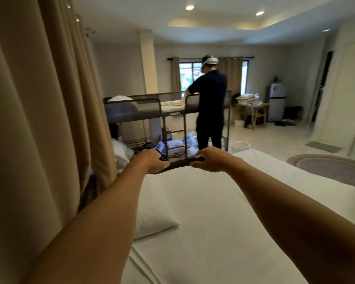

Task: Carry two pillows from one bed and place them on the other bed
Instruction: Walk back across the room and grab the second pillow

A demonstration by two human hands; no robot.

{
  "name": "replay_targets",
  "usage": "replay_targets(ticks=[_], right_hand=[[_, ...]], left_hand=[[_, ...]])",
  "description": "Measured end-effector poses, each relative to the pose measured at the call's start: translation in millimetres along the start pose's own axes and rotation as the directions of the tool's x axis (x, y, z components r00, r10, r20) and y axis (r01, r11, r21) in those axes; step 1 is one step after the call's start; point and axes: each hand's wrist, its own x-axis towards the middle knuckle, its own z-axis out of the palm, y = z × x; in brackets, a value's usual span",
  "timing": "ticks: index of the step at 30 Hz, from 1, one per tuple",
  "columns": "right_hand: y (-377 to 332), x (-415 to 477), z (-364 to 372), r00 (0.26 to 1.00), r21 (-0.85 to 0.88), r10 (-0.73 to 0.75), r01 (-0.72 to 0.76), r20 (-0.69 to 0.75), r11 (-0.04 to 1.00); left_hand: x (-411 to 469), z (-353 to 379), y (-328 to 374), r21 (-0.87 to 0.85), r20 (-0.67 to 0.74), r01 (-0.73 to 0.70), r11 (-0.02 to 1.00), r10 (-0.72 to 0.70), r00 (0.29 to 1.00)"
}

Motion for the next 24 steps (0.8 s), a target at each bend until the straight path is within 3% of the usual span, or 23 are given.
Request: replay_targets(ticks=[11,17,24], right_hand=[[205.9,-165.0,-58.8,0.916,-0.054,0.398,-0.4,-0.045,0.915],[334.3,-290.8,-105.1,0.799,-0.051,0.594,-0.599,-0.093,0.799],[425.9,-401.2,-148.6,0.667,-0.035,0.732,-0.742,-0.139,0.67]], left_hand=[[-7.1,26.1,247.9,-0.016,0.066,-0.338,0.941,0.338,0.939],[-32.0,43.3,430.1,-0.064,0.094,-0.481,0.874,0.485,0.869],[-60.5,60.7,598.7,-0.115,0.085,-0.649,0.752,0.658,0.748]])
